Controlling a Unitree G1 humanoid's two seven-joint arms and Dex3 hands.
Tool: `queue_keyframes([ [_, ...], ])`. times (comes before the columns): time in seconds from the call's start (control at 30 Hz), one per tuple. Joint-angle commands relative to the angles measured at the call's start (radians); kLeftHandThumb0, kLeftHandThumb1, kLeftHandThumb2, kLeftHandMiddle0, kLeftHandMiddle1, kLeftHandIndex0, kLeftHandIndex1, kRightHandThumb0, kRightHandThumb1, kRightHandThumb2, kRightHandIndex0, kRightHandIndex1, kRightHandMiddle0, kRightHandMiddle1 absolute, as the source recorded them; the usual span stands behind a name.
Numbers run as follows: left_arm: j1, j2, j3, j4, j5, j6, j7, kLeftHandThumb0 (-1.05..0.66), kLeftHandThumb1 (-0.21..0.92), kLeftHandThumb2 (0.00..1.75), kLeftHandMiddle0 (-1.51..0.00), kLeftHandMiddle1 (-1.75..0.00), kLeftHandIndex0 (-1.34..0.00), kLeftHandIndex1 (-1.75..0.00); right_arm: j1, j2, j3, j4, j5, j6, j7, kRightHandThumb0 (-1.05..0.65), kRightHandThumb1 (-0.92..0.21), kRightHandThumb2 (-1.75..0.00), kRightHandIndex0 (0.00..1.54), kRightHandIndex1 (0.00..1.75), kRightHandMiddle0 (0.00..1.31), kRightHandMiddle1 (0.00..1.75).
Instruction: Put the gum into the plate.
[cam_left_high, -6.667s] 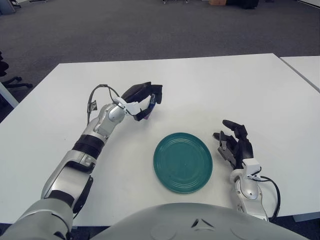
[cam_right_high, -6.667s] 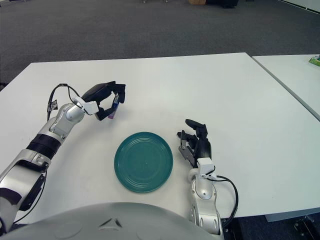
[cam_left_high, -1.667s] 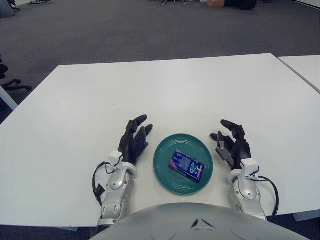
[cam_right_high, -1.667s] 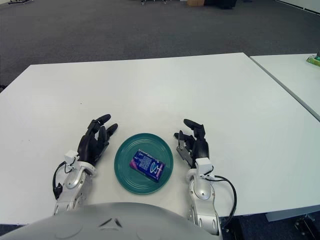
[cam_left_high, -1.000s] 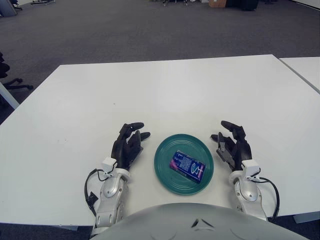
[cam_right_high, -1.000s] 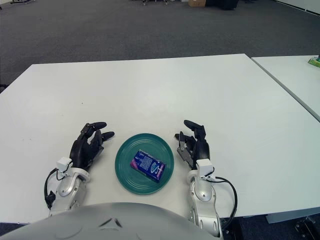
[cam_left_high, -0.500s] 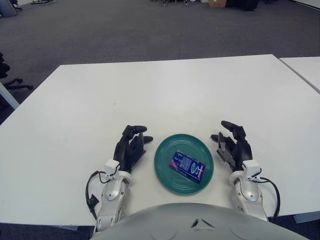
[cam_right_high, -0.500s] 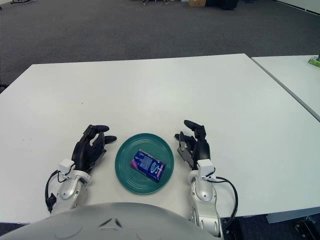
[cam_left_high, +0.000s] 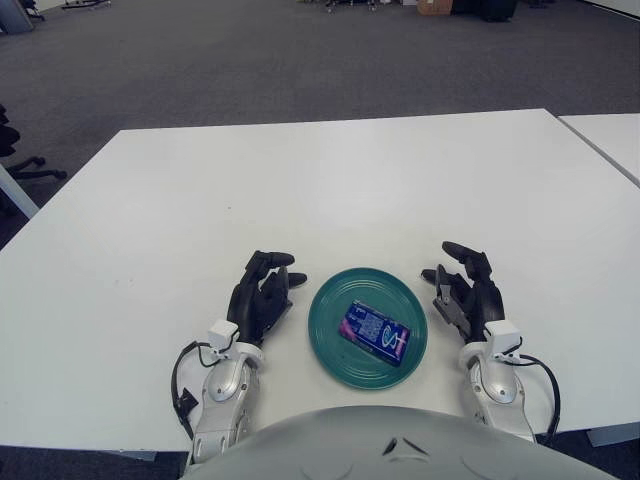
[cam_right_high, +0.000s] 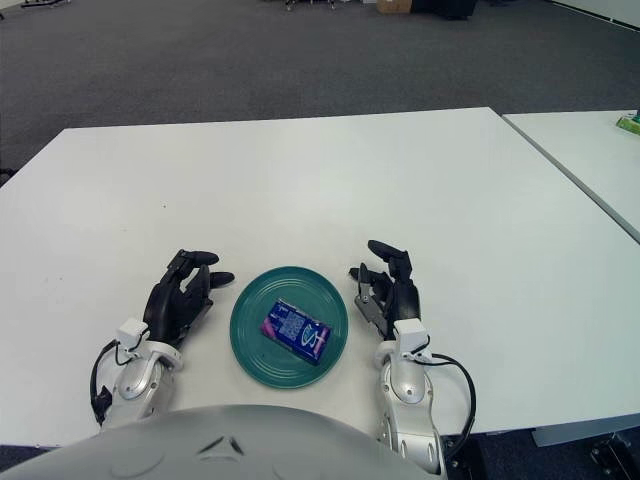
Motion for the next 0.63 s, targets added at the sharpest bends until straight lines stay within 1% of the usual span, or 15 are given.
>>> queue_keyframes([
  [0.0,0.012,0.007,0.0,0.017,-0.005,0.035,-0.005,-0.37,0.92,0.53,-0.56,-1.15,-0.21,-1.73,0.036,-0.002,0.004,0.039,-0.005,0.054,-0.002,-0.45,-0.92,-0.72,0.54,0.85,0.12,1.04],
  [0.6,0.009,0.018,-0.004,0.017,-0.007,0.036,-0.013,-0.36,0.92,0.52,-0.56,-1.03,-0.2,-1.75,0.043,0.003,0.011,0.022,0.007,0.082,0.003,-0.44,-0.92,-0.71,0.55,0.84,0.1,1.04],
])
